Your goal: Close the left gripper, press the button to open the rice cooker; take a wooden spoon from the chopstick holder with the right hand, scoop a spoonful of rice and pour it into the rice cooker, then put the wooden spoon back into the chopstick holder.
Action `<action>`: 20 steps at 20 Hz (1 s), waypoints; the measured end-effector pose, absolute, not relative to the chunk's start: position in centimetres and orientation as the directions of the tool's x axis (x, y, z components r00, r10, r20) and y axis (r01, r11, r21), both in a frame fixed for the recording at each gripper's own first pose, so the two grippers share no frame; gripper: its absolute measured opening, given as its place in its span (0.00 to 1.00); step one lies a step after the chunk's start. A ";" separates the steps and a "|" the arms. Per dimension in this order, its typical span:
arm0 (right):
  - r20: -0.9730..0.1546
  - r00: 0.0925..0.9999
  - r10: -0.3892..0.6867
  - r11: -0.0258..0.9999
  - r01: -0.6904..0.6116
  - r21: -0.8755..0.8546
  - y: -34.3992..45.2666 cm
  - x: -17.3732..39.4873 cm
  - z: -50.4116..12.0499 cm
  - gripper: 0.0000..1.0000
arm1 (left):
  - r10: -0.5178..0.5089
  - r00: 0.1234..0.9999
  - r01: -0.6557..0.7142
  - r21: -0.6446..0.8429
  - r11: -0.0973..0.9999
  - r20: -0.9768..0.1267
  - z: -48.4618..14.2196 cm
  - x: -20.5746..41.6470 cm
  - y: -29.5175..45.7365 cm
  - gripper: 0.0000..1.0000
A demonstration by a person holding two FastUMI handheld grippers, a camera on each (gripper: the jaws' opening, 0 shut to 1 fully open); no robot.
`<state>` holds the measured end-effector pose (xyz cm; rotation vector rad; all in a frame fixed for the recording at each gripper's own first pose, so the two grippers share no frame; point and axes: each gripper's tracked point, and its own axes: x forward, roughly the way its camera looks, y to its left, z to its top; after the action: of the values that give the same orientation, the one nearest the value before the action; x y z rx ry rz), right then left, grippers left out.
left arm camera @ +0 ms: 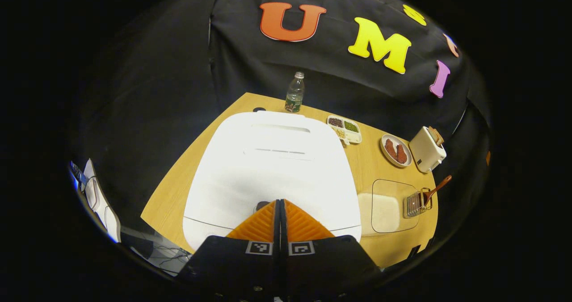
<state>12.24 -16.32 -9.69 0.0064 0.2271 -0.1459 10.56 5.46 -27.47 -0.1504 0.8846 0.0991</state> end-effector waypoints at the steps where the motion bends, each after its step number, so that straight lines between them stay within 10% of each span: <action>1: -0.225 0.964 -0.140 0.990 0.141 -0.010 -16.1 12.3 -9.7 0.97 | 0.025 0.622 -0.154 -0.091 0.984 -0.782 -27.5 9.8 5.4 0.00; 7: -0.235 0.967 -0.100 0.995 0.104 0.006 -14.2 12.4 -10.1 1.00 | 0.051 0.681 -0.166 -0.085 0.982 -0.731 -26.6 10.8 5.4 0.00; 14: -0.176 0.979 -0.099 0.995 0.101 0.004 -14.0 11.6 -7.7 1.00 | 0.123 0.918 -0.167 -0.085 0.982 -0.378 -13.2 14.6 7.2 0.01; 20: -0.131 0.985 -0.110 0.994 0.110 -0.004 -14.6 10.4 -5.8 0.97 | 0.119 0.972 -0.132 -0.050 0.990 -0.201 -5.8 16.2 6.5 0.43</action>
<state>10.42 -14.57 -5.80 0.0036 0.1314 -0.1104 16.16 6.50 -5.80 -0.0637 0.1990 0.1269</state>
